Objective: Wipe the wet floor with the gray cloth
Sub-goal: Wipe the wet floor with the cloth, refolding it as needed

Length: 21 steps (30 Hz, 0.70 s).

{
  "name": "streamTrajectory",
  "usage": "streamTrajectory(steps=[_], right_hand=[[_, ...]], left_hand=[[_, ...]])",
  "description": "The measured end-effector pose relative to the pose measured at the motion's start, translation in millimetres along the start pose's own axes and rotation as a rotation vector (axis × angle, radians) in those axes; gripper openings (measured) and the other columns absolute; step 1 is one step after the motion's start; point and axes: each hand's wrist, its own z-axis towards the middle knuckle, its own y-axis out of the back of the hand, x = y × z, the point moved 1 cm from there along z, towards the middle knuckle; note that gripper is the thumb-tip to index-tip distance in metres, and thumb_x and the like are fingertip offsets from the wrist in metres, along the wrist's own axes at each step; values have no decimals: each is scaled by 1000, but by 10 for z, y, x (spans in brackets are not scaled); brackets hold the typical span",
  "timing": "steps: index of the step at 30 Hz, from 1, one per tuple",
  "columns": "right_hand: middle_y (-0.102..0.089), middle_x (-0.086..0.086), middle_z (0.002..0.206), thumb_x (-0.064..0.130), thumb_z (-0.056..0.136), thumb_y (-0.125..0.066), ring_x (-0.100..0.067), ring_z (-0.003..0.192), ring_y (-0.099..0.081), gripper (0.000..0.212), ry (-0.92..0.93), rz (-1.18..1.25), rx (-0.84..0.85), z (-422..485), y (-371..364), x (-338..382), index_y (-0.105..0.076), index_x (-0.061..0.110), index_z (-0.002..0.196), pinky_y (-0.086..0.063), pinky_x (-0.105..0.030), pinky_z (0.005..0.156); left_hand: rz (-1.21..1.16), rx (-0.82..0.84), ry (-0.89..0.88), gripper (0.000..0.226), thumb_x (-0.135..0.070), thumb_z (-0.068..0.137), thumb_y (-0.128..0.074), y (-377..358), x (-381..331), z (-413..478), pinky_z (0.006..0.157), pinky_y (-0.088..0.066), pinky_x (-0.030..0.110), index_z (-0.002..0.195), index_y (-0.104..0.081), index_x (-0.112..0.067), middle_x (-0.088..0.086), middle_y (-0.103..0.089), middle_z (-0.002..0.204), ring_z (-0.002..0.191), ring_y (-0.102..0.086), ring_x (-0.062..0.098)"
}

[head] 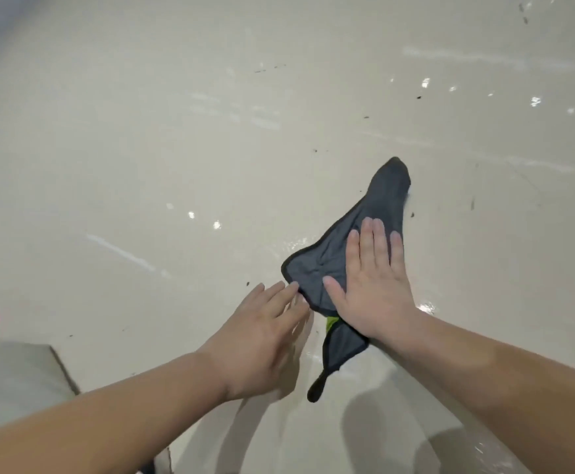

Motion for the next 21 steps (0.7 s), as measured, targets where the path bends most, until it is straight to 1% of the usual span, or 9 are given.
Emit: streamTrajectory(steps=[2, 4, 6, 10, 14, 17, 18, 19, 21], right_hand=[[10, -28, 168, 65, 98, -8, -41, 156, 14, 92, 58, -56, 33, 330, 43, 171, 0, -2, 161, 9, -57, 124], [11, -27, 168, 65, 97, -5, -41, 156, 15, 93, 61, -93, 39, 491, 63, 276, 1, -1, 161, 10, -57, 124], [8, -28, 168, 64, 95, -3, -41, 156, 12, 94, 75, -101, 44, 483, 82, 300, -2, -2, 162, 9, -57, 124], [4, -27, 168, 63, 97, -6, -40, 157, 9, 92, 151, -26, 12, 201, 84, 233, -8, -2, 162, 6, -55, 125], [-6, -27, 169, 62, 101, -21, -39, 158, 0, 88, 144, -3, -47, -129, -9, 20, -16, -1, 161, -4, -55, 126], [-8, -25, 169, 63, 101, -23, -37, 158, 0, 87, 98, -37, -45, -333, -57, -208, -17, 1, 161, -5, -54, 127], [-7, -24, 170, 64, 101, -22, -36, 158, 0, 87, 84, -59, -38, -407, -55, -297, -17, 2, 162, -4, -54, 127], [-6, -22, 170, 65, 101, -20, -34, 159, 1, 87, 59, -80, -32, -465, -58, -409, -16, 4, 162, -4, -53, 127], [-3, -20, 171, 67, 100, -15, -32, 159, 6, 88, -55, -96, -23, -586, -30, -685, -13, 7, 163, 0, -52, 127]], left_hand=[[67, 54, 121, 68, -33, 89, -37, 5, -83, -162, 120, -25, 52, 152, -35, -9, 19, -32, 159, 146, -30, 41], [109, 142, 241, 75, -33, 95, -41, -23, -206, -284, 125, -8, 53, 160, -12, -9, 19, -5, 169, 155, -3, 42], [74, 234, 346, 84, -34, 98, -44, 26, -369, -421, 126, 5, 53, 161, 6, -11, 16, 16, 169, 155, 17, 40], [22, 318, 386, 87, -39, 101, -40, 128, -781, -485, 125, 10, 55, 160, 18, -11, 19, 27, 166, 153, 25, 42], [30, 108, 199, 82, -41, 94, -27, 51, -1055, -237, 126, -4, 58, 163, -1, -4, 25, 10, 169, 155, 7, 47], [49, 125, 155, 79, -43, 100, -28, -97, -997, -159, 127, -3, 52, 162, 7, -8, 20, 15, 169, 157, 11, 40], [33, 126, 148, 77, -42, 101, -29, -136, -956, -158, 127, -5, 50, 162, 5, -10, 18, 10, 170, 157, 7, 37], [17, 100, 129, 74, -40, 101, -29, -164, -912, -149, 126, -10, 50, 162, 0, -10, 17, 2, 171, 157, 0, 37], [-31, 25, 58, 69, -32, 95, -28, -234, -825, -155, 122, -28, 48, 159, -20, -6, 18, -26, 164, 151, -27, 37]])
